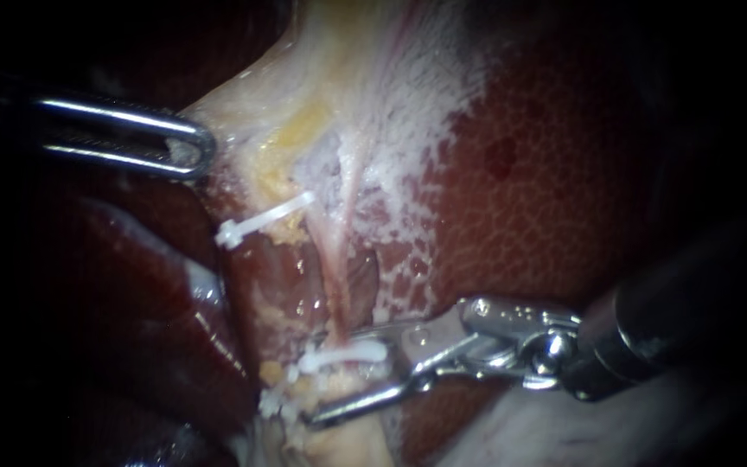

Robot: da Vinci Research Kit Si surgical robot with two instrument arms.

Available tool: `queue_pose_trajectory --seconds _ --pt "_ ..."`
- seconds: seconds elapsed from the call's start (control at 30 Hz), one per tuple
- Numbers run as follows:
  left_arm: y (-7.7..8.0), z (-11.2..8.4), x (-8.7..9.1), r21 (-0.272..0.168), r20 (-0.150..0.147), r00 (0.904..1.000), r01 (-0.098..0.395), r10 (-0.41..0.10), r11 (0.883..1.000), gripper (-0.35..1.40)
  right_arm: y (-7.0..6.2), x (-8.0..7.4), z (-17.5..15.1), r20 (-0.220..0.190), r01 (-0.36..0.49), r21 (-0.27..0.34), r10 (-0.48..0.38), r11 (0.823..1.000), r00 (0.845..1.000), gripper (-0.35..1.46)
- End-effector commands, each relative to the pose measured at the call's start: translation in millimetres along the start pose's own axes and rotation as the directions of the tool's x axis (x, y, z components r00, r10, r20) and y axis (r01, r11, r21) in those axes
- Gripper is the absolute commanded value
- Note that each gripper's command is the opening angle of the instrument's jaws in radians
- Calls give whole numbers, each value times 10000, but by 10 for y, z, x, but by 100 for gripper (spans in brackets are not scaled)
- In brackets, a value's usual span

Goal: Going back first clip right tube

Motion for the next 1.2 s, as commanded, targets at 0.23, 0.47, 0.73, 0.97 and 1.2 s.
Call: queue_pose_trajectory --seconds 0.23,0.47,0.73,0.97,1.2 --pt "0 -1 0 2 -1 10000 -3 3 10000 -35 10 13 -14 13 602 23 -602 9982 9982 60" --pt "0 -1 0 4 -2 10000 -4 4 10000 -35 9 12 -17 22 667 47 -667 9978 9978 60" --pt "0 -1 0 8 -4 10000 -7 7 10000 -35 4 5 -35 19 751 24 -751 9972 9972 60" --pt "1 -1 0 12 -5 10000 -3 3 10000 -35 2 11 -70 -101 1111 -593 -1119 9920 9937 60" --pt "3 0 -1 22 23 10000 1 -1 10000 -35 -3 29 -110 -133 1378 -714 -1391 9879 9902 60"
